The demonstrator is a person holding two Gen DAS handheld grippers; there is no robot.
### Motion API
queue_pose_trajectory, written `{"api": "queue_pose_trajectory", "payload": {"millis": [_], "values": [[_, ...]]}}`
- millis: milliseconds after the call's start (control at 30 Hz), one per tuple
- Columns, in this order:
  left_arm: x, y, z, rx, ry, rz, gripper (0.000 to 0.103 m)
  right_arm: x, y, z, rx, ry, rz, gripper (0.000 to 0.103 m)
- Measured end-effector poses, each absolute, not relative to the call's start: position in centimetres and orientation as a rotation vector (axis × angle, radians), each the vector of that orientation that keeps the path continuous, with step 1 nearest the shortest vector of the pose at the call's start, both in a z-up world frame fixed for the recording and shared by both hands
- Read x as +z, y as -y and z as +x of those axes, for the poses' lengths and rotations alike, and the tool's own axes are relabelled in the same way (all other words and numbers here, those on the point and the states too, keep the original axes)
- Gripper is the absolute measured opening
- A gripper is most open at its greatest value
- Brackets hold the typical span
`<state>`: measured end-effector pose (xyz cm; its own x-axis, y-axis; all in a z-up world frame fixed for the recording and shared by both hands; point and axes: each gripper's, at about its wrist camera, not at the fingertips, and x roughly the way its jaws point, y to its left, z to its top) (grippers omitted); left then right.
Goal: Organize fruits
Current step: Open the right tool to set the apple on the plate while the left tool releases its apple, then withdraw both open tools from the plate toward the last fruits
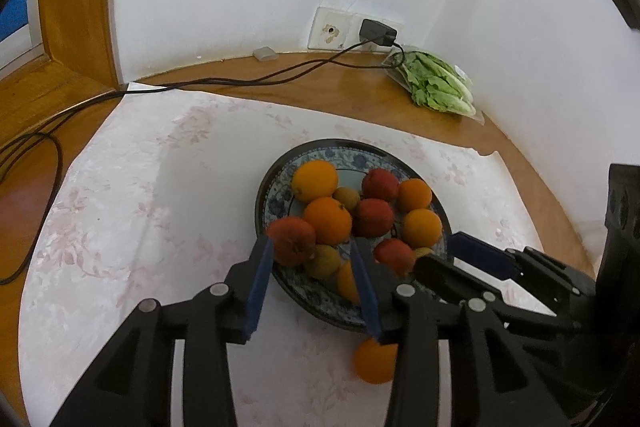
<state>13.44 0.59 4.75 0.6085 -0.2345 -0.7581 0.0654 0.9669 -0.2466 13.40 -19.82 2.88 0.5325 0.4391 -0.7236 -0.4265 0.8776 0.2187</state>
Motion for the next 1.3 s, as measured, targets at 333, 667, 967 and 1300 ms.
{"api": "queue_pose_trajectory", "payload": {"millis": [333,667,967,1300], "values": [[5.5,-0.2,11.5,-0.172,-0.909,-0.189,0.045,3.0,21.3,11.8,0.501,-0.894,0.029,0.044],[5.3,0.5,9.4,-0.189,-0.932,-0.192,0.045,2.8,22.0,9.6,0.488,-0.916,0.010,0.044],[4.4,1.7,8.1,-0.200,-0.964,-0.192,0.045,1.9,22.9,8.8,0.469,-0.952,0.018,0.044],[3.4,3.2,7.8,-0.221,-0.997,-0.168,0.045,1.5,24.6,9.0,0.433,-0.967,0.053,0.044]]}}
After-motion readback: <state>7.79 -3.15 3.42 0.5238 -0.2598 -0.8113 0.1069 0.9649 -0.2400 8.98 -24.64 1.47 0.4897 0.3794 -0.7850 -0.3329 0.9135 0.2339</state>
